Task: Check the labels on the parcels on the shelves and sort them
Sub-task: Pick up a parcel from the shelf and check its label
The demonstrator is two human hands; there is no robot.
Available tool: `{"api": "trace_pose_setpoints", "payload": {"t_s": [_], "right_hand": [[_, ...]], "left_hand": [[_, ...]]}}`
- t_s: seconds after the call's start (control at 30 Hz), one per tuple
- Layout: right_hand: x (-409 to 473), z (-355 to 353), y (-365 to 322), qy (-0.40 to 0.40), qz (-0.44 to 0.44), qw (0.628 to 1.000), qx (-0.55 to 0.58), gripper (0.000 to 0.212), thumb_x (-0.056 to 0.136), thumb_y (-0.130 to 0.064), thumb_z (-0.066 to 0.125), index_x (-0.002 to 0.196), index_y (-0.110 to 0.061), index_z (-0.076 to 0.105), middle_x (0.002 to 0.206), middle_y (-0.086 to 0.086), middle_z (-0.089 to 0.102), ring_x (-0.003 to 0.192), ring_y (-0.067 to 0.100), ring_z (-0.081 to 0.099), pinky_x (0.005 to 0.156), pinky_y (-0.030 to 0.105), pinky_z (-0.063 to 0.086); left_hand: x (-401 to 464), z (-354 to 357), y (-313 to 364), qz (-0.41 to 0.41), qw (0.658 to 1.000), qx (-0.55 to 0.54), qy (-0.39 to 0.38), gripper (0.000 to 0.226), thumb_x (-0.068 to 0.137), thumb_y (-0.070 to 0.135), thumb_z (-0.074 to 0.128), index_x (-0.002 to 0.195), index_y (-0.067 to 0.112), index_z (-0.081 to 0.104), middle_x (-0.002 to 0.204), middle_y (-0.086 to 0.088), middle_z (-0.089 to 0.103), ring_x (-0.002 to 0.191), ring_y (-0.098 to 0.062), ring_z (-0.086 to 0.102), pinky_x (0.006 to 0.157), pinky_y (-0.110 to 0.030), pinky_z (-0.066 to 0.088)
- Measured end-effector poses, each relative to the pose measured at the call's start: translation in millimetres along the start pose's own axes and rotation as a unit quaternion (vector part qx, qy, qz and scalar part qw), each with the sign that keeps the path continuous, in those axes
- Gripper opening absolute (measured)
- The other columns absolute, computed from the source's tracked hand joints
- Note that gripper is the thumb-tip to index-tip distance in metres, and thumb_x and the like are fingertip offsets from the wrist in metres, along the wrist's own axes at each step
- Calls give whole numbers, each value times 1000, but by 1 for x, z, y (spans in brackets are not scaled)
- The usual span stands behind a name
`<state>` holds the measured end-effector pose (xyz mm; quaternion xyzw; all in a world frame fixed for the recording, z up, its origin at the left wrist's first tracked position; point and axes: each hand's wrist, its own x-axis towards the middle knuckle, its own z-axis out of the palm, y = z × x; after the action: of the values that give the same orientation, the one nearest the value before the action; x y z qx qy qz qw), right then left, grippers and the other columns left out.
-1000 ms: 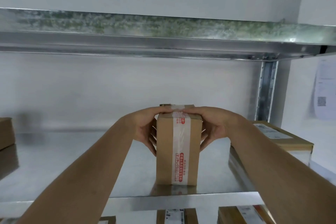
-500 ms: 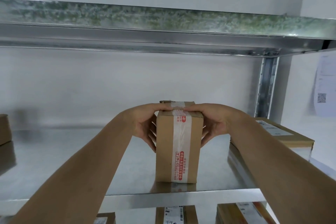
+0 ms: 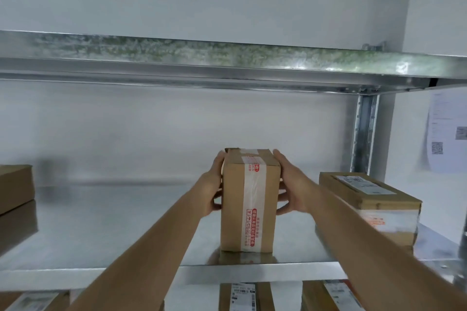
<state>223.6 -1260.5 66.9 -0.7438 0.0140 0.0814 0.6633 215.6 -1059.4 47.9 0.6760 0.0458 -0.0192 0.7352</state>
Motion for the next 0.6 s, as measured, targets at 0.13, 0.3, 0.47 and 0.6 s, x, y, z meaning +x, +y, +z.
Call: {"api": "trace_pose_setpoints", "payload": {"t_s": [0.13,0.3,0.47,0.6], "right_hand": [[-5,12,49,36,25,998,44,54,103,-59,38,117,-15,65,108,14,74,106,35,68,105,57,48],[-15,18,82,44,31,994,93,37,105,-41,48,117,-12,67,97,11,78,89,29,76,78,38,62],[-23,26,76,67,-54,994,61,16,111,-27,34,124,-31,44,106,10,68,86,20,69,49,25,54],[-24,26,62,72,-92,993,21,21,111,-36,33,127,-31,45,120,1,65,92,18,67,63,29,53]], "left_hand": [[-11,-8,-43,-33,999,-20,3,56,101,62,44,126,16,65,112,-13,75,107,-29,70,97,-48,55],[-24,-13,-66,-67,996,-58,-31,41,98,49,60,121,16,68,109,-10,78,102,-28,75,94,-43,57],[-24,-1,-60,5,999,-20,38,25,107,35,48,129,23,48,116,-12,70,104,-30,70,96,-49,56],[-31,1,-46,37,998,30,38,28,110,42,33,132,32,47,124,-6,66,112,-28,65,104,-51,51]]}}
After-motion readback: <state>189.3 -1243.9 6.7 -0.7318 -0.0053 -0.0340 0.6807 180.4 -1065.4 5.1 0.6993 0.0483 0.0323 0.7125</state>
